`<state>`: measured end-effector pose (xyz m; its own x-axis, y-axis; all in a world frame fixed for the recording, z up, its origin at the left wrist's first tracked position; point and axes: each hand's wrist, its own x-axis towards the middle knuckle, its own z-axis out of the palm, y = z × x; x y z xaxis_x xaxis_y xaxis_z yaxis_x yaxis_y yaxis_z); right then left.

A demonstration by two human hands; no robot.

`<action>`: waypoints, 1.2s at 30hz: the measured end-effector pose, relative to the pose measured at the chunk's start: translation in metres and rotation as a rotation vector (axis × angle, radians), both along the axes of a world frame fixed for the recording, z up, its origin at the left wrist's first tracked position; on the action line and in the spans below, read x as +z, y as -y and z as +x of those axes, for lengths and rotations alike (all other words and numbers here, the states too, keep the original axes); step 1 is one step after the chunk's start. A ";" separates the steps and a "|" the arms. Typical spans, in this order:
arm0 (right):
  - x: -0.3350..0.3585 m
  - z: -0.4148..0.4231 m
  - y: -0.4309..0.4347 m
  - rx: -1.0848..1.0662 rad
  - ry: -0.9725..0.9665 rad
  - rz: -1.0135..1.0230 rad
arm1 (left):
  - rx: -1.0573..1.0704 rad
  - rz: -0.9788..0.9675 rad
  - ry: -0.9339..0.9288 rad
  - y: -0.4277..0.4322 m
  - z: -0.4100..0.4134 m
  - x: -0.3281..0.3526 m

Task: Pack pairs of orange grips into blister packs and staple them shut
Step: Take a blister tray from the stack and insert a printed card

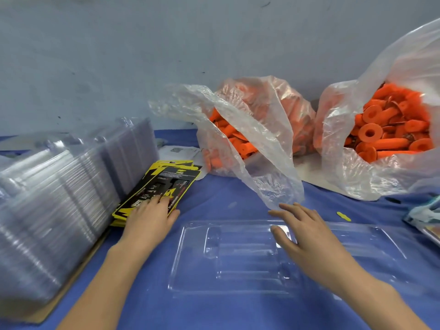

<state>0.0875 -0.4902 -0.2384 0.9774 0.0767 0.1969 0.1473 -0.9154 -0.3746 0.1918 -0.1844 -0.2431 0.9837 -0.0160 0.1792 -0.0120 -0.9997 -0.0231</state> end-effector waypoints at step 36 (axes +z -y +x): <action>0.069 -0.021 -0.025 0.029 0.633 0.937 | -0.373 -1.580 0.019 0.077 -0.071 0.080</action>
<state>0.0669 -0.4649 -0.1690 0.6821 -0.3401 0.6474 0.5704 -0.3065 -0.7620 0.1213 -0.2611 -0.1630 0.9652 -0.0385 0.2585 -0.2574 0.0323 0.9658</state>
